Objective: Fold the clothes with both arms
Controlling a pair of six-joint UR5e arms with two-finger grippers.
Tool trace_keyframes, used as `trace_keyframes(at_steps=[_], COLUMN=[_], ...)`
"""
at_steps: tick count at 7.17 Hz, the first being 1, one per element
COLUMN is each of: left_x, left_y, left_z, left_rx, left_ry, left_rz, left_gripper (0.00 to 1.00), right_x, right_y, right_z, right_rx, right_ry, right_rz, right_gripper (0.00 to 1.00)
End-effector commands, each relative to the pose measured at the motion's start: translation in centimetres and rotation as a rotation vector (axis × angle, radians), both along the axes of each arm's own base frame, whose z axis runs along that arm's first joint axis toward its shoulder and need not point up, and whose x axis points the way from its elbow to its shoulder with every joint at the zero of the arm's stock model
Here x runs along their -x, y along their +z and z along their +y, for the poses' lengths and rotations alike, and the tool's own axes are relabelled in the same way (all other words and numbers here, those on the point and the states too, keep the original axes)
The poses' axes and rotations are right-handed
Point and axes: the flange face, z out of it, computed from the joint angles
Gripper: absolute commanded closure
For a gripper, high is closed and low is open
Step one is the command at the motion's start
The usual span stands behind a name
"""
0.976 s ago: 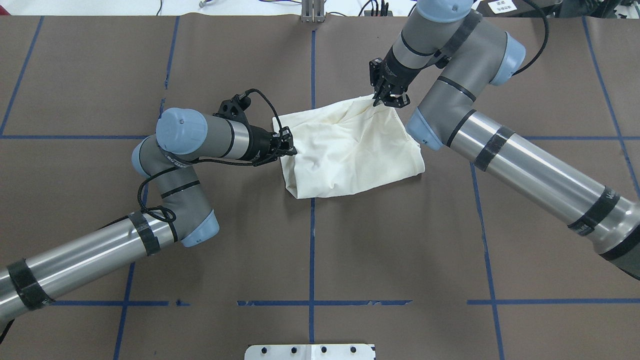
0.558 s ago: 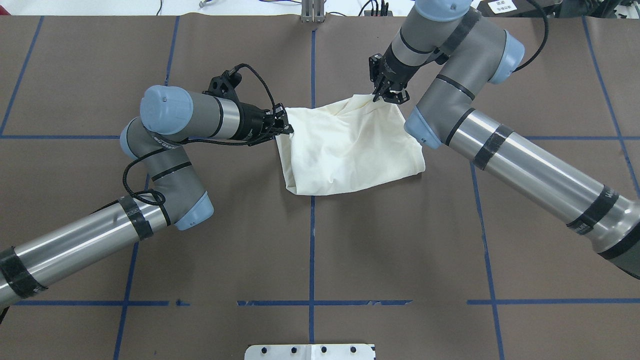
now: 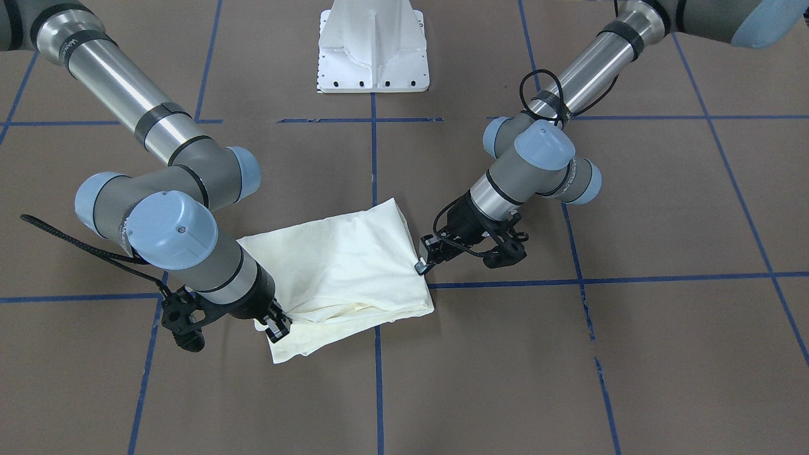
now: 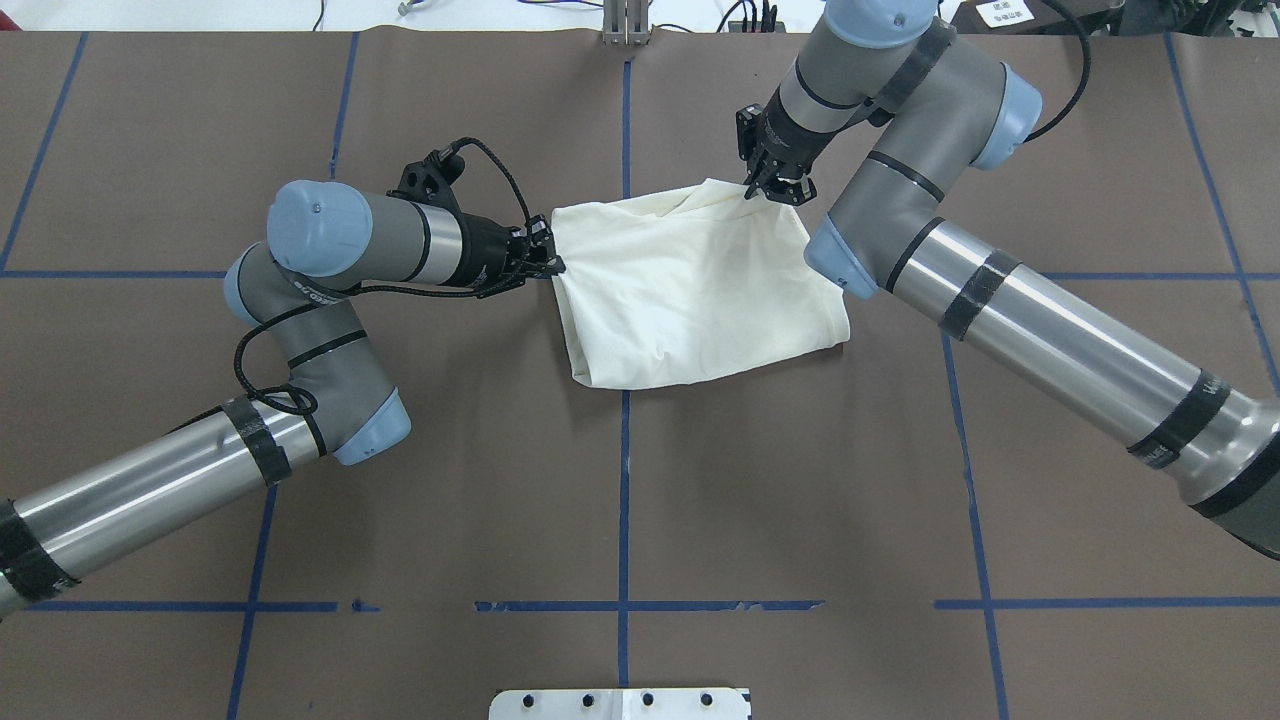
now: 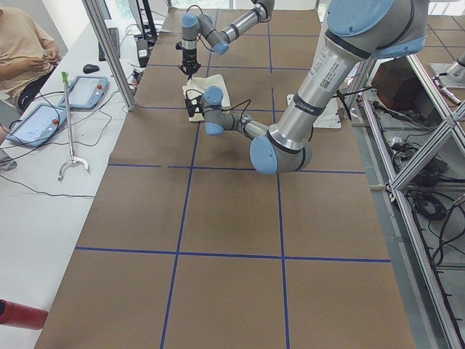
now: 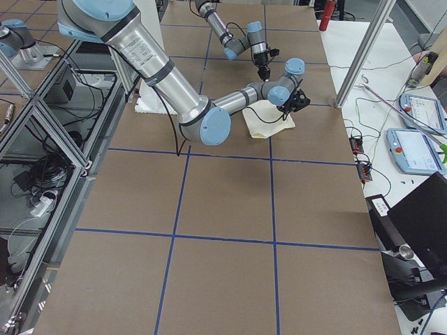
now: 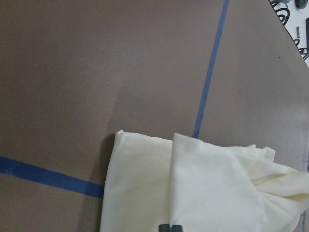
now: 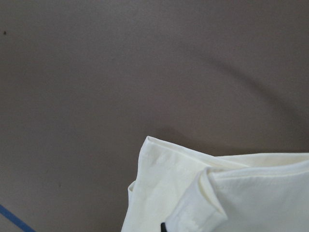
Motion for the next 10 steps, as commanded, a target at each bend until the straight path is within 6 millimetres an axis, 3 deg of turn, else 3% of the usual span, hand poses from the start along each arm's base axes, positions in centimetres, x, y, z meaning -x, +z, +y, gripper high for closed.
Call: trace_keyframes(at_steps=[1, 2, 3, 4, 5, 6, 7, 8, 9, 10], left_x=[-0.3, -0.6, -0.6, -0.3, -0.1, 1.5, 4.8, 9.3, 15.0, 20.8], left_y=[0.7, 1.1, 1.3, 1.2, 0.8, 0.5, -0.4, 0.2, 2.4, 6.3], left_z=[-0.1, -0.2, -0.2, -0.5, -0.6, -1.9, -3.0, -3.8, -4.3, -4.9], left_rx=[0.008, 0.013, 0.011, 0.005, 0.001, -0.004, -0.014, -0.012, -0.076, -0.227], left_ry=[0.000, 0.000, 0.002, -0.001, -0.005, -0.026, -0.005, 0.032, 0.054, 0.074], left_rz=[-0.012, -0.018, -0.023, -0.024, -0.016, -0.013, 0.012, 0.028, 0.002, -0.084], left_gripper=[1.00, 1.00, 0.54, 0.52, 0.51, 0.50, 0.51, 0.51, 0.51, 0.50], right_x=[0.5, 1.2, 1.7, 1.6, 0.2, -2.7, -6.4, -9.7, -14.0, -19.3], right_y=[-0.3, -0.1, 0.8, 0.9, 1.0, 1.3, 2.4, 4.7, 8.1, 12.3], right_z=[-0.5, -1.1, -1.2, -1.3, -2.3, -3.9, -5.2, -4.4, -3.6, -3.1], right_rx=[0.003, -0.002, -0.028, -0.082, -0.124, -0.153, -0.159, -0.213, -0.288, -0.350], right_ry=[0.002, -0.001, 0.002, -0.033, -0.044, -0.052, -0.066, -0.093, -0.124, -0.179], right_rz=[0.005, 0.010, 0.006, 0.015, 0.023, 0.020, 0.004, 0.006, 0.030, 0.046], right_gripper=[1.00, 0.25, 0.00, 0.00, 0.00, 0.00, 0.00, 0.00, 0.00, 0.00])
